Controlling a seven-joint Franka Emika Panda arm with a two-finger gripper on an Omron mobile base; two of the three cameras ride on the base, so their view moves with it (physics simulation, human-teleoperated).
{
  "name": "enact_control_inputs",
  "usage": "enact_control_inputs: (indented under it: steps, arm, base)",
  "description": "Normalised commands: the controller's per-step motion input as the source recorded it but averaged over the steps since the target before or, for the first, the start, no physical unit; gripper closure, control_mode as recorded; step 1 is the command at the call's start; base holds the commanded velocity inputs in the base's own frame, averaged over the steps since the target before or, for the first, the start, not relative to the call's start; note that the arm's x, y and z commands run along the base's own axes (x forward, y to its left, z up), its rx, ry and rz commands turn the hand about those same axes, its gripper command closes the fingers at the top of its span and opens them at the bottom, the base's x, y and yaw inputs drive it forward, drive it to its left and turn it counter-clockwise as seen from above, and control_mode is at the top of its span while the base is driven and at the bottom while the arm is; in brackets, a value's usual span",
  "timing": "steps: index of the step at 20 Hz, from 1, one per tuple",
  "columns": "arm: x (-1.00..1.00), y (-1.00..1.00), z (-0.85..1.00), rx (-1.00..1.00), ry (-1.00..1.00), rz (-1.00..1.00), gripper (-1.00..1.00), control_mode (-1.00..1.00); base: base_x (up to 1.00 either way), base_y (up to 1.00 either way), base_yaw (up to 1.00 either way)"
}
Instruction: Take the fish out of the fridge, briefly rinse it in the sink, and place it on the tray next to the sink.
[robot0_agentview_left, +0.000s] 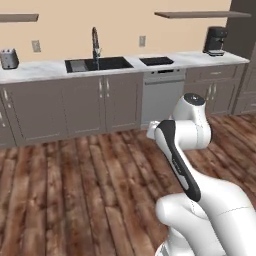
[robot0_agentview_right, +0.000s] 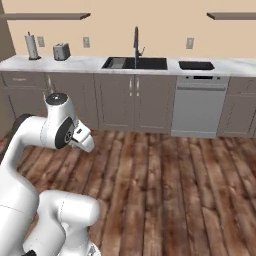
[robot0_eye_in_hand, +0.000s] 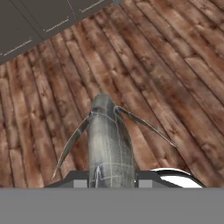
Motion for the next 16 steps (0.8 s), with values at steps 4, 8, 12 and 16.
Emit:
enact_control_inputs:
  steps: [4, 8, 12, 16]
  arm:
    - [0.00, 0.00, 0.00, 0.00, 0.00, 0.00, 1.00, 1.00]
    - [0.00, 0.00, 0.00, 0.00, 0.00, 0.00, 1.00, 1.00]
    - [0.00, 0.00, 0.00, 0.00, 0.00, 0.00, 1.00, 1.00]
    - [0.00, 0.00, 0.00, 0.00, 0.00, 0.00, 1.00, 1.00]
  base:
    - [1.00, -0.11, -0.08]
    - [1.00, -0.21, -0.10]
    - [1.00, -0.37, -0.13]
    - [1.00, -0.45, -0.12]
